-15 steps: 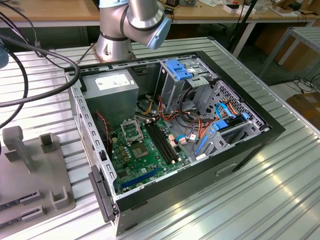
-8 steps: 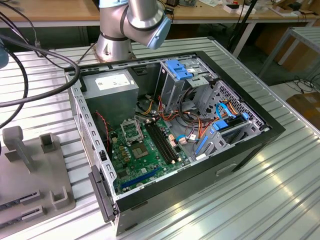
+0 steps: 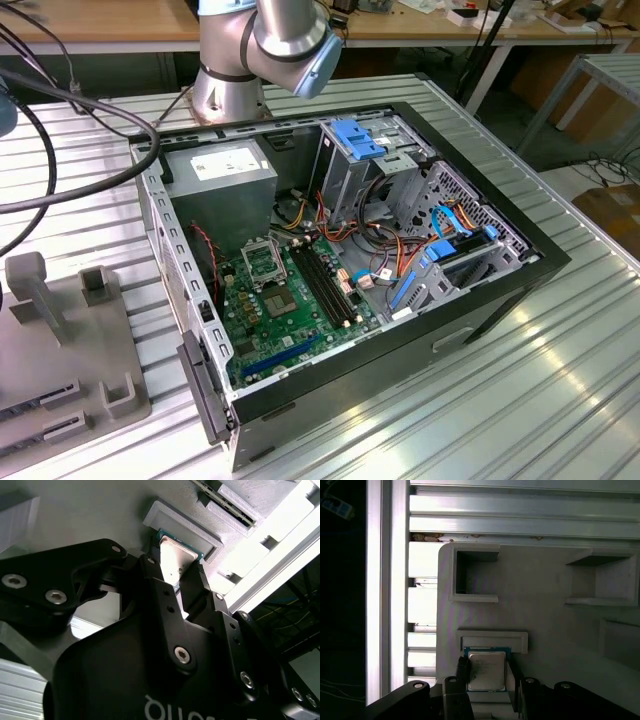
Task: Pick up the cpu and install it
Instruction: 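Pick up the cpu and move it towards the insertion slot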
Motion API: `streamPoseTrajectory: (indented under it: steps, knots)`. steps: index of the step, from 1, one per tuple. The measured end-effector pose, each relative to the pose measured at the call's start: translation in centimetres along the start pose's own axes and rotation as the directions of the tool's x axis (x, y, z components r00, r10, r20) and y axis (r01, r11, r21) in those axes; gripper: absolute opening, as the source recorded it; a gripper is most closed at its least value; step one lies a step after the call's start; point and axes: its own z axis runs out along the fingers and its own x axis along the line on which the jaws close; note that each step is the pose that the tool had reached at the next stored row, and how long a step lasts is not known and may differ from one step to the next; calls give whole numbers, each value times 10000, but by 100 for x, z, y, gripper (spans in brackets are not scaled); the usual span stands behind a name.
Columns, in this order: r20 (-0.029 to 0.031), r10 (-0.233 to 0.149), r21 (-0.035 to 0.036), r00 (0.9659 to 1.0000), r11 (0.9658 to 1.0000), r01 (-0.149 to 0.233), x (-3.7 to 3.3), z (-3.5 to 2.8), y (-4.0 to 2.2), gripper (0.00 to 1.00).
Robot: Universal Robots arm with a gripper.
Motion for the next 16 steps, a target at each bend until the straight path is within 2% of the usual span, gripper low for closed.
streamPoseTrajectory:
  steps: [10,16]
  knots:
    - [9,1,-6,10000,10000,-1,-1,-18,1,41]
    - [1,0,1,10000,10000,0,-5,-88,1,41]
